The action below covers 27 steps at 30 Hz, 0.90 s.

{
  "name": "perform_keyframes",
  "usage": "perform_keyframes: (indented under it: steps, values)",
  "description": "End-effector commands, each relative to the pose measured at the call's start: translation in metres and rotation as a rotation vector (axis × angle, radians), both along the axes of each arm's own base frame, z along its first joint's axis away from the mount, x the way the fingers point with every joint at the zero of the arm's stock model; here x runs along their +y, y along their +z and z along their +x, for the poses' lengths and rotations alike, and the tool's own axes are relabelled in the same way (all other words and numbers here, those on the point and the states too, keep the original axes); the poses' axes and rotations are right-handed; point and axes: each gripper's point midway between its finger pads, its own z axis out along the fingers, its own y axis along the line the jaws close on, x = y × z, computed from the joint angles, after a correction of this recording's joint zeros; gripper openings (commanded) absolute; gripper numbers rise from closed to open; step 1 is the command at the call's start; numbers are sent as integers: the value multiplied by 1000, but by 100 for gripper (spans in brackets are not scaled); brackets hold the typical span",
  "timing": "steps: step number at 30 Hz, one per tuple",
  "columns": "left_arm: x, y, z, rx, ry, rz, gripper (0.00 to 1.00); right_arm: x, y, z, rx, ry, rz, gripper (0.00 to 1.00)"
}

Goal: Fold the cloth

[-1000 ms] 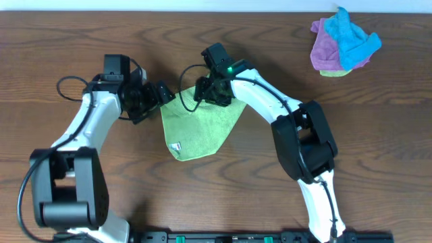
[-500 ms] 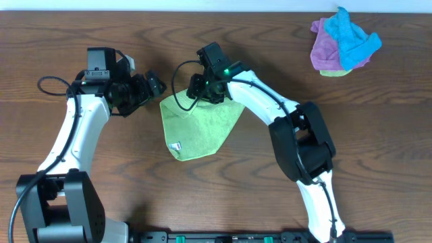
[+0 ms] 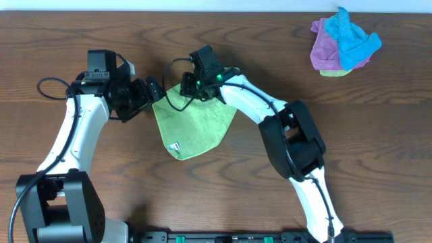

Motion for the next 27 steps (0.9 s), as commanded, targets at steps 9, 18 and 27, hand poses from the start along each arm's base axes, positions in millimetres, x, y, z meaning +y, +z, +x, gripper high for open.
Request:
perform_keyframes:
  steps: [9,18,27]
  values:
    - [35,28,6,-90,58,31,95,33,86,29,-161,58,103,1]
    - [69,31,6,-95,146,12,95,39,127,48,-267,36,152,1]
    - [72,31,5,-101,141,22,95,16,179,34,-261,100,36,1]
